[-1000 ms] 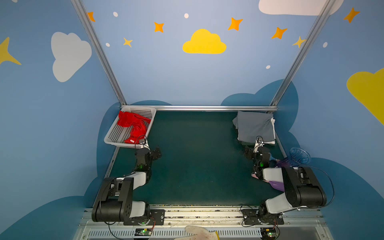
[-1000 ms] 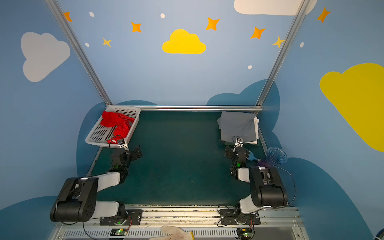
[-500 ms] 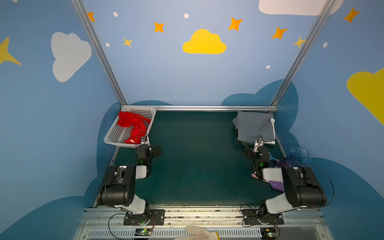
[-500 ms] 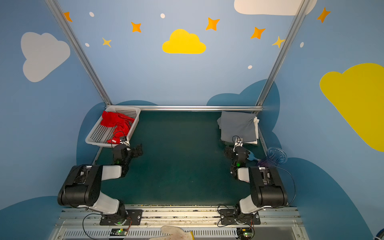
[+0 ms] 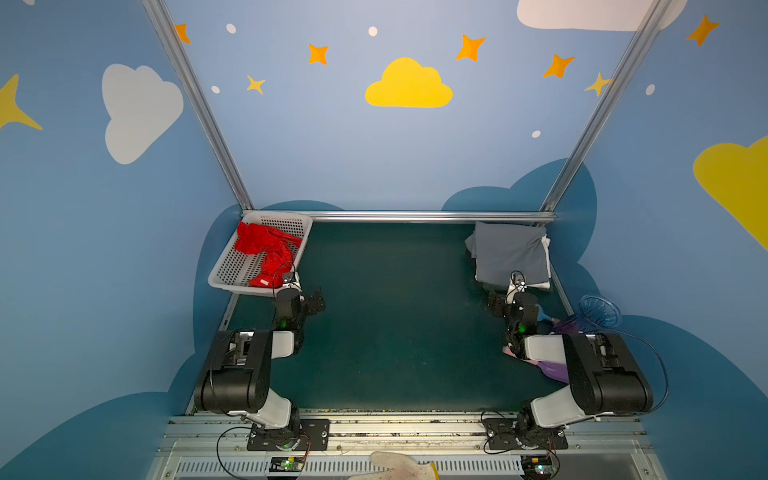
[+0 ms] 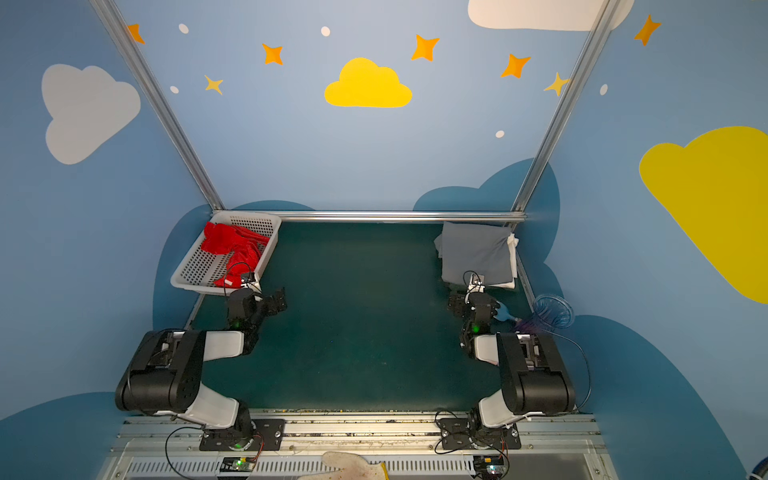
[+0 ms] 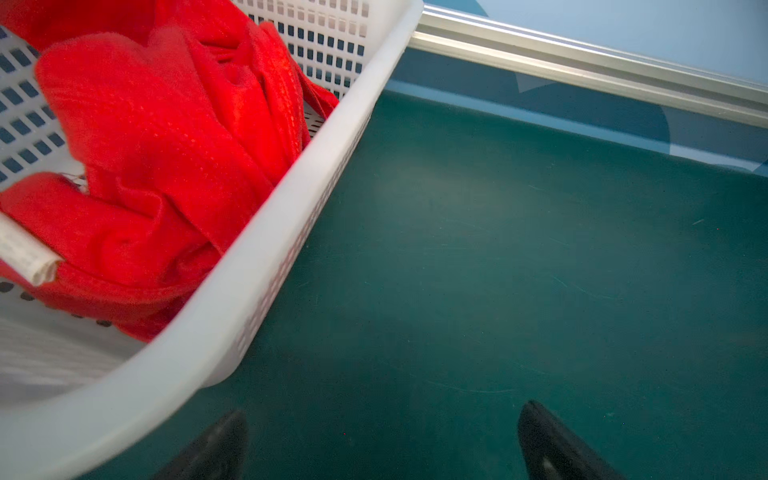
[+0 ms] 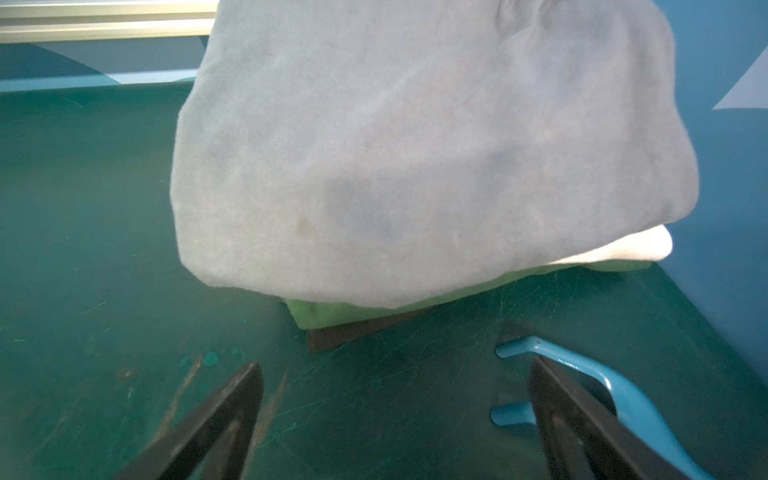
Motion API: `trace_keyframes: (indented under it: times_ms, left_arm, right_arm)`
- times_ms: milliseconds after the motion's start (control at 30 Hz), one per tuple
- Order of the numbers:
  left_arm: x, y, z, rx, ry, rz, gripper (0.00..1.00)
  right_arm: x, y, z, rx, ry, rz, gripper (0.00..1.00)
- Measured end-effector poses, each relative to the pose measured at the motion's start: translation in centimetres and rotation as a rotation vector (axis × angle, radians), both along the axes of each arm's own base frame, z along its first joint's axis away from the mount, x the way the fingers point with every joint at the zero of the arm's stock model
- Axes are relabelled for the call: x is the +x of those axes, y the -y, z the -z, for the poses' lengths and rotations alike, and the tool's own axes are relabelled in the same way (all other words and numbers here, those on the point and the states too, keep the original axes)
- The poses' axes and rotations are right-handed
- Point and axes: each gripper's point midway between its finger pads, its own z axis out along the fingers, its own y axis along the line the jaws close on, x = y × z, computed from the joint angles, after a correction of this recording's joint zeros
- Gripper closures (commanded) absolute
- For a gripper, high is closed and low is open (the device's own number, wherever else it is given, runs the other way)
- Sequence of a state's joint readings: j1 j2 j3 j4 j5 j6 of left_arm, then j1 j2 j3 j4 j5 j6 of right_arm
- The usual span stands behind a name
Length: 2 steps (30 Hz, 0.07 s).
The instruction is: Fold and stack the t-shirts
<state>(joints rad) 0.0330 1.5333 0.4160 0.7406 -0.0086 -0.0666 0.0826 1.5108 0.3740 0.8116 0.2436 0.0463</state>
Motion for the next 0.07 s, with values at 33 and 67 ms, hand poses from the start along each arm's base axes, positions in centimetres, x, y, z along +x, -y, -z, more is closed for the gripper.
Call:
trace_keyframes:
  times_ms: [33, 67]
  left_arm:
    - [0.00, 0.00, 0.00, 0.000, 0.000, 0.000, 0.00]
    - [0.00, 0.00, 0.00, 0.000, 0.000, 0.000, 0.00]
  right_arm:
    - [0.00, 0.01, 0.00, 0.000, 0.000, 0.000, 0.03]
    - [0.00, 0.00, 0.00, 0.000, 0.000, 0.000, 0.03]
